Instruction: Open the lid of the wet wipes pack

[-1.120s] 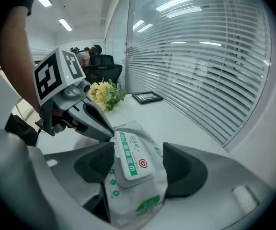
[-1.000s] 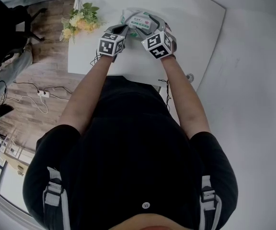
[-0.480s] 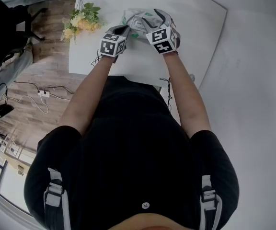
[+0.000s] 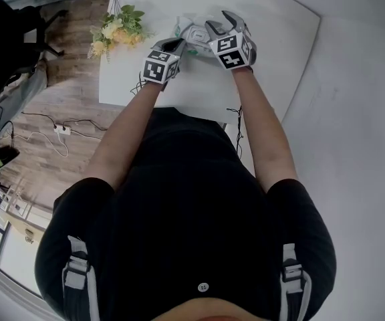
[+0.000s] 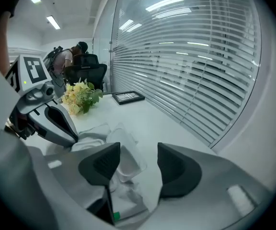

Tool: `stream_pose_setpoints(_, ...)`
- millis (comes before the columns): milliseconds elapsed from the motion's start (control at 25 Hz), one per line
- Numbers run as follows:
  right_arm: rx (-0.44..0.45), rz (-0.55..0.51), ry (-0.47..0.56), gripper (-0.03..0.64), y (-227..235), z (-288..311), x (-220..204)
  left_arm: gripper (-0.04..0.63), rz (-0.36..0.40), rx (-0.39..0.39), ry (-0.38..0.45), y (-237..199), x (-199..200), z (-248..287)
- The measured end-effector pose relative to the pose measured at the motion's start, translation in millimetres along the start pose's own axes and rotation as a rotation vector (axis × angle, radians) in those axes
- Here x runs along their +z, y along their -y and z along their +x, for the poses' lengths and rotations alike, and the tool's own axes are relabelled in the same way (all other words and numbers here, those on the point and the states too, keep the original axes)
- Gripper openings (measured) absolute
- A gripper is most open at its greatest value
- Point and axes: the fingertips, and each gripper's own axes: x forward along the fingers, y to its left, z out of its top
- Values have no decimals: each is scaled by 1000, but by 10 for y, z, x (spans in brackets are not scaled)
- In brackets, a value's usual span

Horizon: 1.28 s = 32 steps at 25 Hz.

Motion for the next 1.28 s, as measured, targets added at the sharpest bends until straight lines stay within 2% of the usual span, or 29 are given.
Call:
stream_pose_setpoints(400,8,-2,-43,250,32,181,-145,8,12,-20,-2,-5,-31,10)
stream_pose_setpoints(600,12,14,-42,249,41,200,-156,8,44,-17,-2,-1,-43,-34)
stream_pose_setpoints(800,15,66,32,252,67,-60,18,8,61,-34,83,126,82,-311)
stream_pose_setpoints(1080,17,115,160,250,93,-640,241,8,105,-44,225,368,452,-746)
stream_pose_setpoints(1280,48,130,286,222,-17,-1208,436,8,189,-62,349,702,751,-1165)
